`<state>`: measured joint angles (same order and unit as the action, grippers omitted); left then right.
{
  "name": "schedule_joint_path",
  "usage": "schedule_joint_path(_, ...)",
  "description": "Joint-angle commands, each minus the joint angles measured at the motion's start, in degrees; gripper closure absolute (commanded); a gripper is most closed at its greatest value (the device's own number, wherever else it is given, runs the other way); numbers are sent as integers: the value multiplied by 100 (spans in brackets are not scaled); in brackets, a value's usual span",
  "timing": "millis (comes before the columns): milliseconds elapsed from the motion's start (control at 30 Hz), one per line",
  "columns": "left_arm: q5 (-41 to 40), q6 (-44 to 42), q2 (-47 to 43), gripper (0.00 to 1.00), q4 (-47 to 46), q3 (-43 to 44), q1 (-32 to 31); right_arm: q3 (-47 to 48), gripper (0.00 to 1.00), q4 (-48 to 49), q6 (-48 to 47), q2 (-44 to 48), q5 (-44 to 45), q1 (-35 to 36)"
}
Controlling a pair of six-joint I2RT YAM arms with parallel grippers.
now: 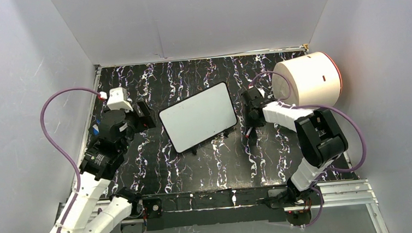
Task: Write a sentence on the whiteboard
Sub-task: Open the whiteboard marker at the center of the board.
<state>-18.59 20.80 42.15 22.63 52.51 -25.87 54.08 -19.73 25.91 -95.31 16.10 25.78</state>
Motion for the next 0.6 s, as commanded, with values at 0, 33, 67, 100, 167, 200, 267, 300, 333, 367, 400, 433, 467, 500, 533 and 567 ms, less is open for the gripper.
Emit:
schedule_joint_path(0,497,-17,-45,16,-203,-90,164,-366,62,-658,124,4,-214,131)
schedule_joint_path(33,543,-33,-1,16,-204,-86,188,-396,63,-640,114,-15,-202,129)
schedule_joint_path(67,586,-46,35,16,-207,-88,214,-424,65,-641,89,-41,-185,135)
schedule_joint_path(100,642,-49,69,16,-214,-98,252,-463,68,-629,63,-55,-147,137)
schedule_joint_path(167,850,-54,127,16,-242,-124,366,-564,70,-624,2,-56,-111,145)
schedule_joint_path(200,962,-38,150,16,-260,-131,437,-578,72,-665,-25,-64,-108,141)
schedule_joint_path(267,1191,-53,154,17,-332,-165,564,-596,75,-760,-54,-39,-124,143)
schedule_joint_path(300,1287,-64,149,17,-375,-196,616,-611,77,-802,-56,5,-108,140)
schedule_joint_path(333,1399,-74,132,17,-414,-222,664,-635,78,-842,-53,63,-93,138)
schedule_joint_path(367,1478,-88,113,17,-449,-242,706,-674,79,-848,-61,158,-89,139)
schedule_joint_path(400,1561,-97,99,17,-474,-276,744,-716,79,-844,-86,202,-113,138)
schedule_joint_path(433,1644,-100,97,17,-497,-301,788,-742,79,-845,-102,227,-131,142)
schedule_joint_path(467,1746,-116,106,17,-518,-315,837,-768,80,-848,-104,231,-164,138)
schedule_joint_path(500,1832,-138,127,17,-528,-308,866,-799,83,-834,-104,232,-215,141)
schedule_joint_path(533,1948,-156,149,17,-531,-299,884,-840,86,-801,-99,234,-260,145)
schedule_joint_path(567,2133,-181,153,17,-528,-298,894,-887,92,-777,-85,251,-276,144)
